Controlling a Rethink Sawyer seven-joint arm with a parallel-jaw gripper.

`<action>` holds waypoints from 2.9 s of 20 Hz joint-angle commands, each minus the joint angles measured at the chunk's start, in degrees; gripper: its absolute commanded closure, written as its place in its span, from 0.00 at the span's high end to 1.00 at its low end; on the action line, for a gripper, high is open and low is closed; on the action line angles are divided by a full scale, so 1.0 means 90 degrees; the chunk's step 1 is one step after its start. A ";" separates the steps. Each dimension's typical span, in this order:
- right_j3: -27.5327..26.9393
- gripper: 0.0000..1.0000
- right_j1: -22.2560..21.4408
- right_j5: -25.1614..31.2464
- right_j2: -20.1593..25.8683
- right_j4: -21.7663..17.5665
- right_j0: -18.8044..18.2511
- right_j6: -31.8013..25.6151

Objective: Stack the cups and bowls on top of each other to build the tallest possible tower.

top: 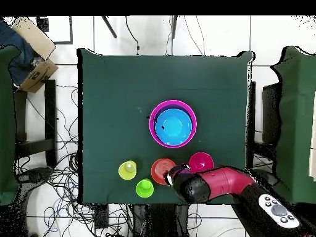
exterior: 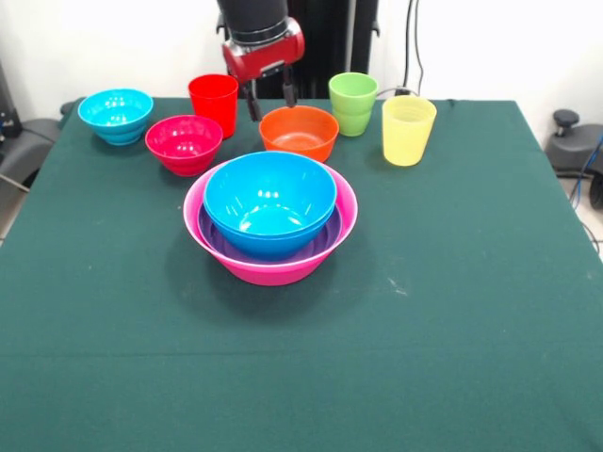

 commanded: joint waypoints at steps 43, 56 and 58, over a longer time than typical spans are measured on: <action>-0.0304 1.00 0.0579 -0.2012 -0.0287 -0.1954 0.0027 0.0401; -0.1105 1.00 0.0587 -0.1572 -0.1201 -0.1184 0.1440 0.0874; -0.1187 1.00 0.0628 -0.1410 -0.1165 -0.1060 0.1422 0.0785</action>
